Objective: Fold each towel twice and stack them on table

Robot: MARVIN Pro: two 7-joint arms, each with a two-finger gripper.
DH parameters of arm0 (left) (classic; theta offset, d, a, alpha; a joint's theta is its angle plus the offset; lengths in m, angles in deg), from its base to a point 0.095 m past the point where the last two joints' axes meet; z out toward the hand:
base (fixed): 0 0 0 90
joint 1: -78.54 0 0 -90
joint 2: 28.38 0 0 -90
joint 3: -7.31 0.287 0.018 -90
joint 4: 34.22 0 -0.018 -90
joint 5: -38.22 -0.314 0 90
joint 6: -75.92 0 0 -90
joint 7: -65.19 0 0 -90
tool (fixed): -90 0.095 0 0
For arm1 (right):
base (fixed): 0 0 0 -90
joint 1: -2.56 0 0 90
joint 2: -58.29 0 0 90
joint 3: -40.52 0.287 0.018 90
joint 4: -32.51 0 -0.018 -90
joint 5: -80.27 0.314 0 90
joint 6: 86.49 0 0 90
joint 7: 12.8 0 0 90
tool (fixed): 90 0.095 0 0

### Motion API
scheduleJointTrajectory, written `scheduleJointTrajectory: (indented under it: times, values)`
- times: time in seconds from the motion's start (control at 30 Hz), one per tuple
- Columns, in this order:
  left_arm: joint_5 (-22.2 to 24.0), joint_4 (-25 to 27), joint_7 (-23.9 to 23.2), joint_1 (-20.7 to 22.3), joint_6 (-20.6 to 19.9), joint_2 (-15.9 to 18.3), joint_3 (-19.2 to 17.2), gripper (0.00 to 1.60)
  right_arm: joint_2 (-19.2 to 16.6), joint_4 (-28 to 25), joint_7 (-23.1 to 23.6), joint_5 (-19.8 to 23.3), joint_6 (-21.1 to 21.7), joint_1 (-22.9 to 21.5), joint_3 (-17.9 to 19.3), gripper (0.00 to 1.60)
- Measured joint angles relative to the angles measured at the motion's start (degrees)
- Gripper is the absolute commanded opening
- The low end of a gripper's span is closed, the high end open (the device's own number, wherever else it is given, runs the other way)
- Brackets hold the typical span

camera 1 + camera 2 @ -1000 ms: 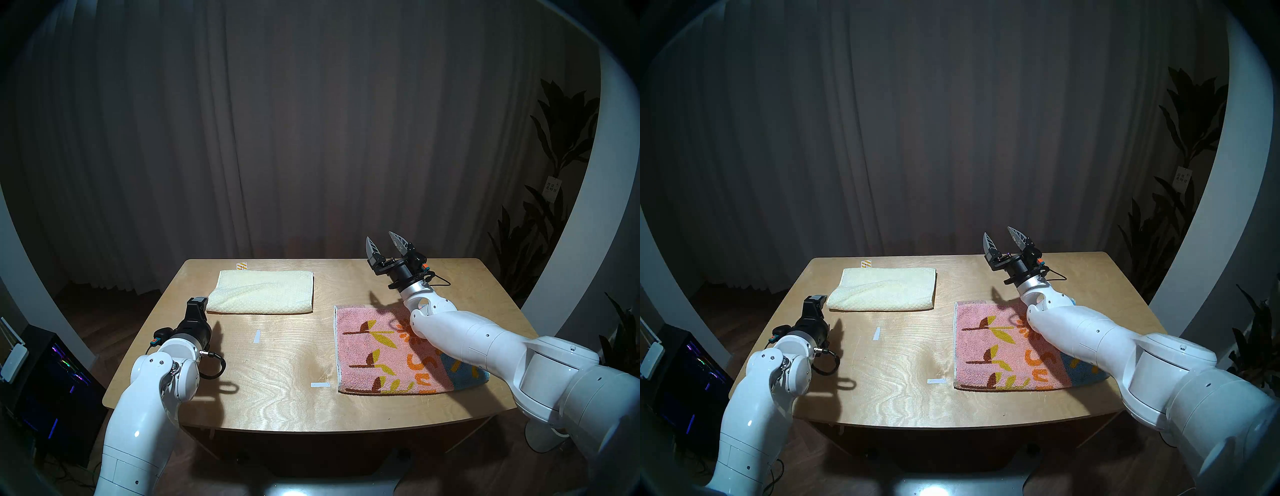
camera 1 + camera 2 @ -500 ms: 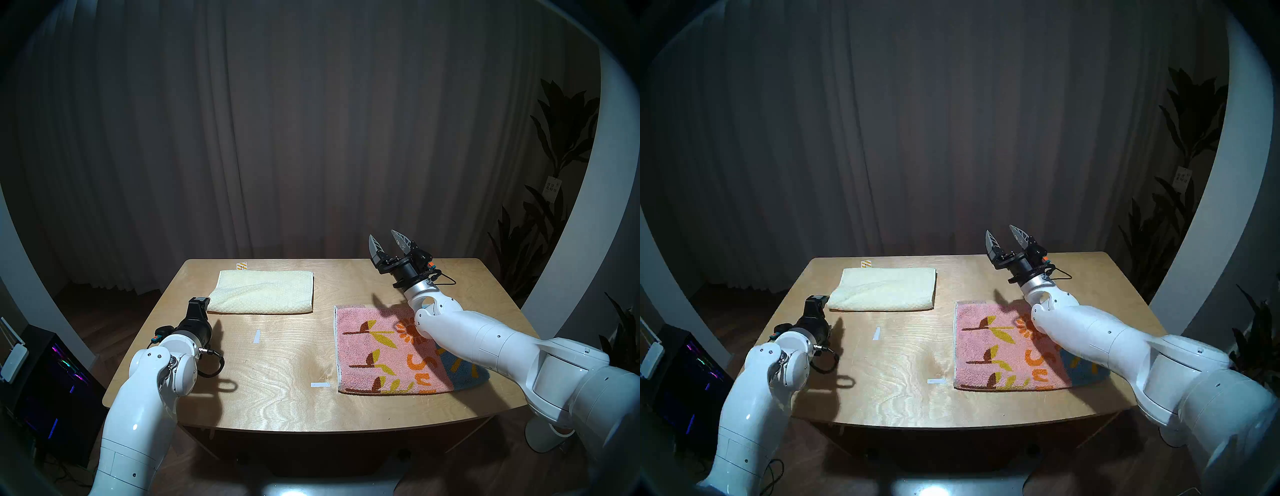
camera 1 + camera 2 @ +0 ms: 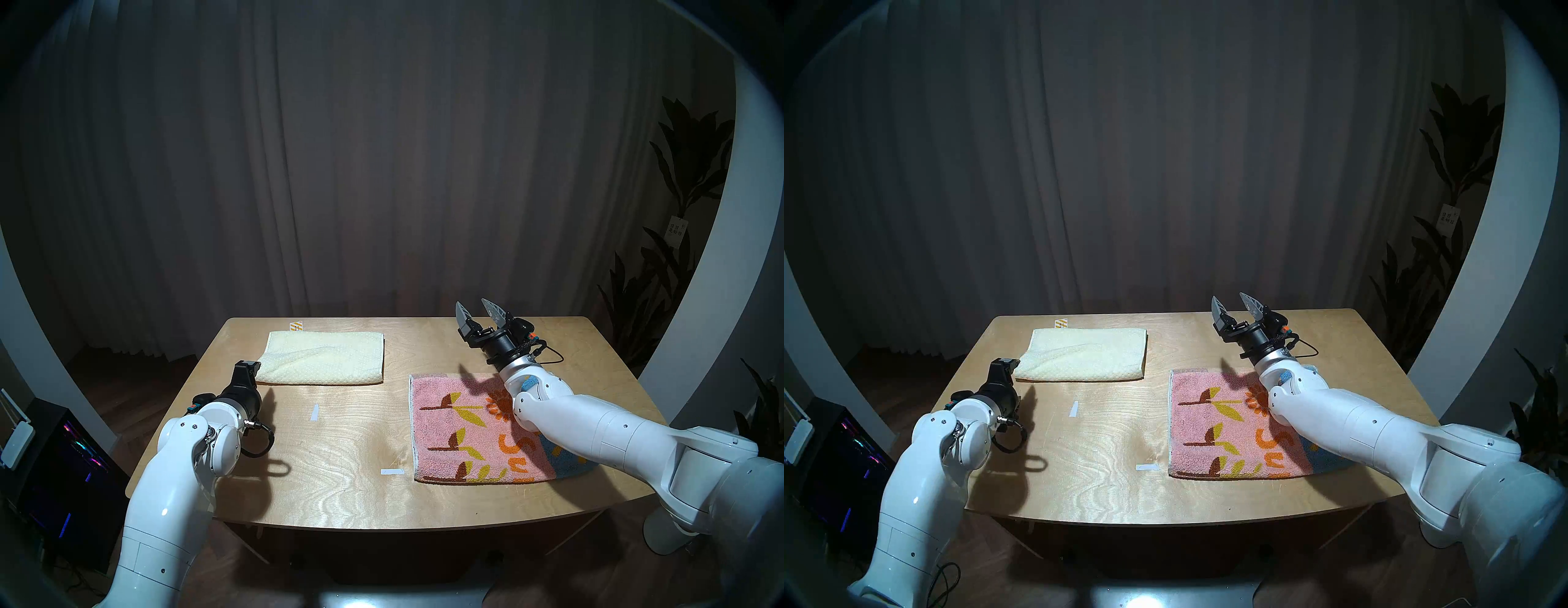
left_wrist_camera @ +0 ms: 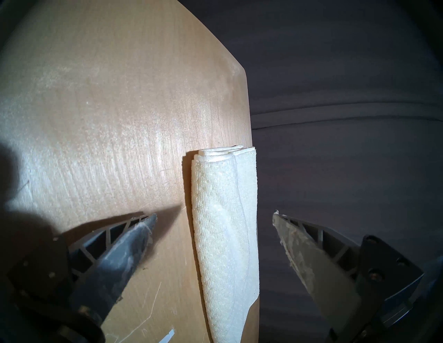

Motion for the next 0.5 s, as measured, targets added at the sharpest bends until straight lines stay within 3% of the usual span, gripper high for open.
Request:
scheduleJointTrajectory:
  times: [0.5]
  values:
    - [-0.6, -3.3, 2.3, 2.8, -1.9, 0.8, 1.1, 1.6, -5.6, -10.8, -3.4, 2.6, 4.3, 0.9, 0.2, 1.6]
